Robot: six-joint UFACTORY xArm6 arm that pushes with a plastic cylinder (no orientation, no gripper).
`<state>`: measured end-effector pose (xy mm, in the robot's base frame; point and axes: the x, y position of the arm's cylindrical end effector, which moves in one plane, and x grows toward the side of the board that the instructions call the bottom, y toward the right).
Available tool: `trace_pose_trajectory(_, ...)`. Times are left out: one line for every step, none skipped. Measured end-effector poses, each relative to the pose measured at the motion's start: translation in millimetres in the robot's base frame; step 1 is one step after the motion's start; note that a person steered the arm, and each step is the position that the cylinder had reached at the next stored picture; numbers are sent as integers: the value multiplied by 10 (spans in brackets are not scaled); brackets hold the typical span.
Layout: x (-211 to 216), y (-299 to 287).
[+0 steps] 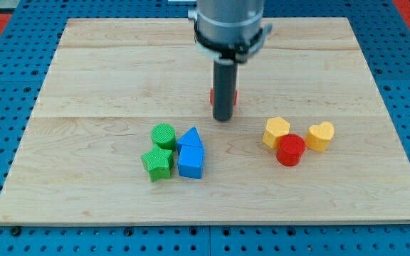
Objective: Move the red star towards the top center of the board
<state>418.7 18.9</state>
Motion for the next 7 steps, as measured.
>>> trace_pose_trajectory(-602, -54)
trace_pose_trajectory(-1066, 194)
trace_pose_trajectory(-1067, 680)
trace_pose_trajectory(-1200, 948)
trace_pose_trajectory(-1608, 417)
trace_pose_trajectory(-1611, 288)
trace_pose_trajectory(-1207, 446)
